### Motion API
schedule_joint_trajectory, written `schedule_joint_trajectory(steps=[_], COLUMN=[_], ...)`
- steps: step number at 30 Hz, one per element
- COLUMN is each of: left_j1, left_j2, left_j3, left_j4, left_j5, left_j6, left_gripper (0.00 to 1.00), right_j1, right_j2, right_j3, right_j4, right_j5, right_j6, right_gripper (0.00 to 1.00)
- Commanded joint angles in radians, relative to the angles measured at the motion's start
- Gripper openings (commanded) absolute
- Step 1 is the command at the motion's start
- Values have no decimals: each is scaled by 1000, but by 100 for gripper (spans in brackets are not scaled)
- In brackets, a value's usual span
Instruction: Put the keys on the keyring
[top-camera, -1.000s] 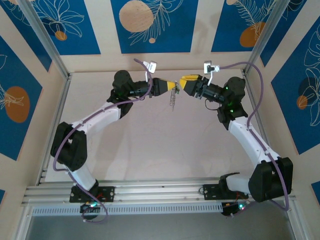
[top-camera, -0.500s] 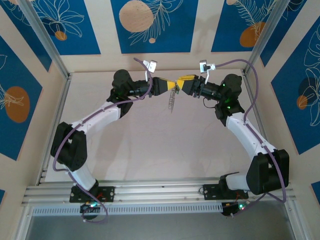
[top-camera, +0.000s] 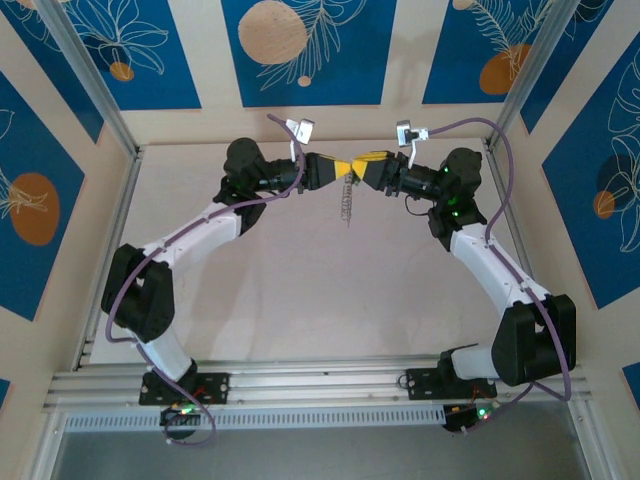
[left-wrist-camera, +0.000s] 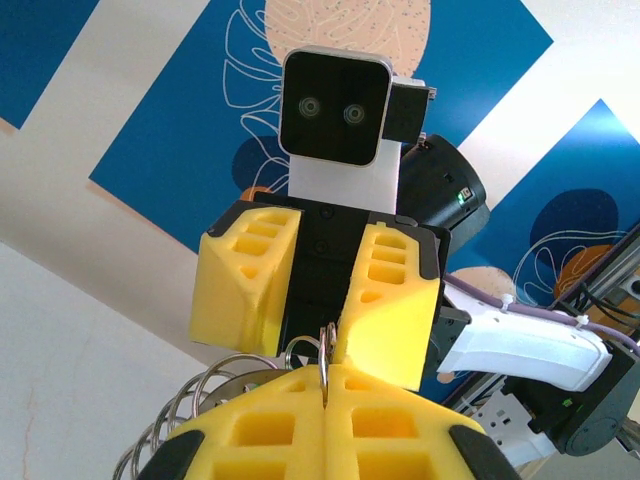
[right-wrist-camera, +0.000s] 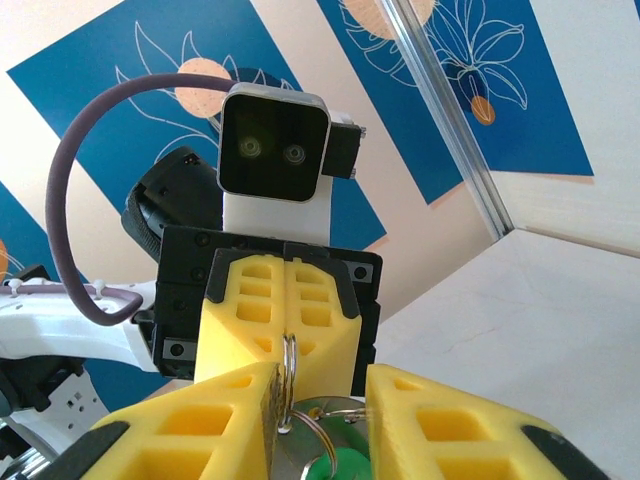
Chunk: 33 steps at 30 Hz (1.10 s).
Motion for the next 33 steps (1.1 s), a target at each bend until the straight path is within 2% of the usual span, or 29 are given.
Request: schedule_joint_trajectory(steps=[1, 9, 14, 18, 20, 27, 30, 33], left_j1=[-7, -12, -14, -14, -14, -15, -14, -13], left_j2=[13, 20, 24, 25, 26, 31, 29, 26], left_j3=[41, 45, 48, 51, 52, 58, 60, 57], left_j4=[51, 49, 49, 48, 49, 63, 84, 98], left_j5=[22, 28, 29, 29, 29, 35, 45, 58], left_j6=[-3, 0, 1, 1, 1, -2, -2, 1], left_gripper=[0, 0, 0, 0, 0, 0, 13, 20], right_j1=[6, 7, 10, 11, 11, 8, -8, -27], right_j2=[6, 10, 12, 19, 24, 36, 33, 36], right_j3=[7, 17, 21, 26, 31, 21, 6, 0], right_j4=[16, 25, 25, 24, 24, 23, 22, 24], right_j5=[-20, -30, -52, -106, -135, -153, -124, -114], right_j6=[4, 9, 7, 8, 6, 5, 5, 14], right_gripper=[27, 20, 10, 6, 0, 0, 0, 0])
